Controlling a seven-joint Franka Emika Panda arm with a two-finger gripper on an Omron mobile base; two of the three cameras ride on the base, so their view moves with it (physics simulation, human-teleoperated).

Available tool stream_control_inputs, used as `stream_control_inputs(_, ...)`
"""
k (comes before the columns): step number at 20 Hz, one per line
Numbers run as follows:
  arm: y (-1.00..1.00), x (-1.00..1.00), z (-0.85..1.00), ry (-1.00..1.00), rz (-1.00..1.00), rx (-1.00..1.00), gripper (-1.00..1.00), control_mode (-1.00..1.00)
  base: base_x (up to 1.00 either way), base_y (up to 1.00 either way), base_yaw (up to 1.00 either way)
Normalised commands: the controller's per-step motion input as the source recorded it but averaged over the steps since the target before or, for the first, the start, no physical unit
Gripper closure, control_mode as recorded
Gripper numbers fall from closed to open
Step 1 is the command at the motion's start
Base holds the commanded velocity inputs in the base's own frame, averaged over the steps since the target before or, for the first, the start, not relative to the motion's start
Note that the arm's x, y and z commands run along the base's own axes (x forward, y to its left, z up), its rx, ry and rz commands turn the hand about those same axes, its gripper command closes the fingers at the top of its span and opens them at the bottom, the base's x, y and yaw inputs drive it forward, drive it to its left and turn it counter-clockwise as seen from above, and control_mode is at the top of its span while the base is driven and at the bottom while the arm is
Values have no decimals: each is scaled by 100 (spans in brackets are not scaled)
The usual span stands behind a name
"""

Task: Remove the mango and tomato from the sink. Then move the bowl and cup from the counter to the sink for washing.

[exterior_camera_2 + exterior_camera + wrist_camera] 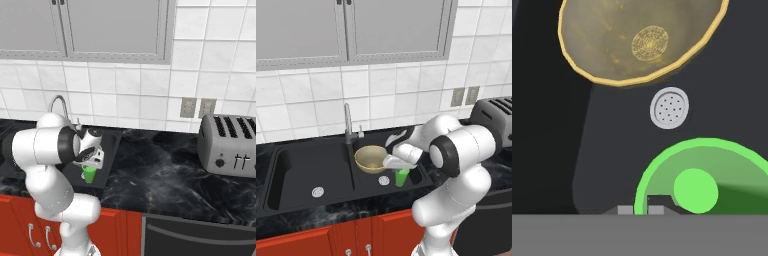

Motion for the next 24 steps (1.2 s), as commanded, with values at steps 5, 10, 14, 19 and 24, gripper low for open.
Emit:
stream_control_inputs(5,-1,11,-15,-1,-2,-1,100,-100,0,0,0)
stream_control_inputs(10,0,14,-16,-2,-2,-2,100,-100,0,0,0)
stream_control_inputs(14,0,10,-17,-2,-3,-1,100,-100,0,0,0)
stream_control_inputs(19,0,8,-18,-3,-3,0,100,-100,0,0,0)
stream_control_inputs(24,0,7,-17,-2,-3,0,100,-100,0,0,0)
